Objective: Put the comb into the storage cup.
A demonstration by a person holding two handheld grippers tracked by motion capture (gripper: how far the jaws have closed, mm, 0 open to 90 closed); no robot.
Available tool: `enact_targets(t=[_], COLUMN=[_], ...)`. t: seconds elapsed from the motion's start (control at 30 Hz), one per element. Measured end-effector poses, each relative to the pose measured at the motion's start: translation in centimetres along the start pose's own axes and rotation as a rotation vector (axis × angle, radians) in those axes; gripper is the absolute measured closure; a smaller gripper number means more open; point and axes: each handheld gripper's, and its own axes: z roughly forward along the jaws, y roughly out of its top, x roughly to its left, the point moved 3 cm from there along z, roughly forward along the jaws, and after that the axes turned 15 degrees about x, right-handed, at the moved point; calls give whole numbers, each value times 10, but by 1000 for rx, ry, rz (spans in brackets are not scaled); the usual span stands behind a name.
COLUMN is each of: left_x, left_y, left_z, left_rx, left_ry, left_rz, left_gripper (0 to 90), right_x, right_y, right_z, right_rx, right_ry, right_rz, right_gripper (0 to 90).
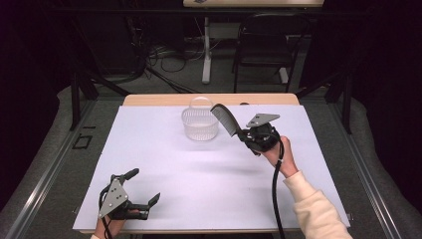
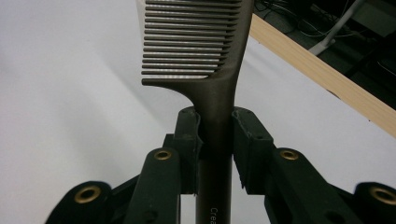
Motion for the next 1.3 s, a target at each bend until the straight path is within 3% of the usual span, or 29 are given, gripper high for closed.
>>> enact_targets(t=[0.6, 1.3], left_x=[0, 1], left_y=[0, 0], left_z=[0, 0], left_rx=[2, -1], left_ry=[-3, -3], left_rz=[1, -2], left_gripper=[1, 1], right_x=[-8, -12], right_y=[25, 38], right_z=[-9, -1], right_rx=[-71, -89], right_ry=[-44, -69], right_rz=[-2, 8], right_gripper=[728, 728])
